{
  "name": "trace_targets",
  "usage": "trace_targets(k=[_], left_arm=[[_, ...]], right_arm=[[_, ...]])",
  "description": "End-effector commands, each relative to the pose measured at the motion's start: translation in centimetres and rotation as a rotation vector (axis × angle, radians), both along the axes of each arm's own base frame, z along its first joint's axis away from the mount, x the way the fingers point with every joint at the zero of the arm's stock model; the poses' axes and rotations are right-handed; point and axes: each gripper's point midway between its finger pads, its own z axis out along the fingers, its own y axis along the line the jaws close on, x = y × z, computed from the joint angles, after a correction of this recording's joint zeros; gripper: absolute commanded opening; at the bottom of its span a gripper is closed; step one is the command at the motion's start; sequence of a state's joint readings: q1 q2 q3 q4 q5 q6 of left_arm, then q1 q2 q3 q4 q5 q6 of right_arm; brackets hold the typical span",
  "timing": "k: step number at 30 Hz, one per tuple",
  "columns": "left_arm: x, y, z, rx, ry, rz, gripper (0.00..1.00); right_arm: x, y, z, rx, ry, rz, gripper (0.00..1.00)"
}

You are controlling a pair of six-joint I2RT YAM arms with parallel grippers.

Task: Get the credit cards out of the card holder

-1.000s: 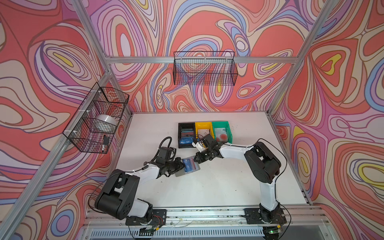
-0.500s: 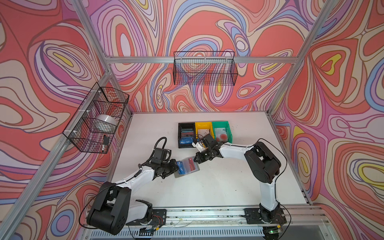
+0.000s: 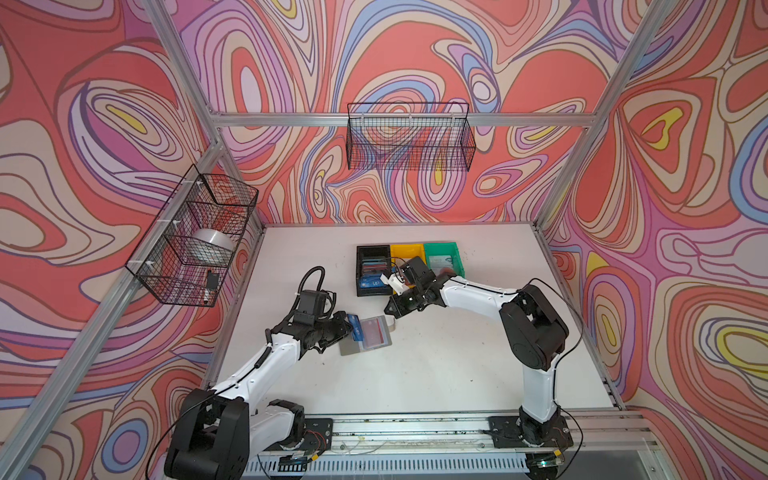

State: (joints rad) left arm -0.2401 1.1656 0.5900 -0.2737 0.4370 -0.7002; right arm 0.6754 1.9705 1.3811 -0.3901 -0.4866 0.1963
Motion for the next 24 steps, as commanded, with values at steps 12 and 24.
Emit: trace_targets(k=[12, 24], left_arm=[[1.5, -1.7, 3.7, -0.131, -0.153, -0.053, 0.0], [2.8, -3.2, 4.6, -0.385, -0.268, -0.002, 0.0]], right_arm=[[-1.9, 0.9, 7.0, 0.409, 0.284, 0.279, 0.09], [-0.3, -0.5, 5.6, 0.449, 0.378, 0.257, 0.2]])
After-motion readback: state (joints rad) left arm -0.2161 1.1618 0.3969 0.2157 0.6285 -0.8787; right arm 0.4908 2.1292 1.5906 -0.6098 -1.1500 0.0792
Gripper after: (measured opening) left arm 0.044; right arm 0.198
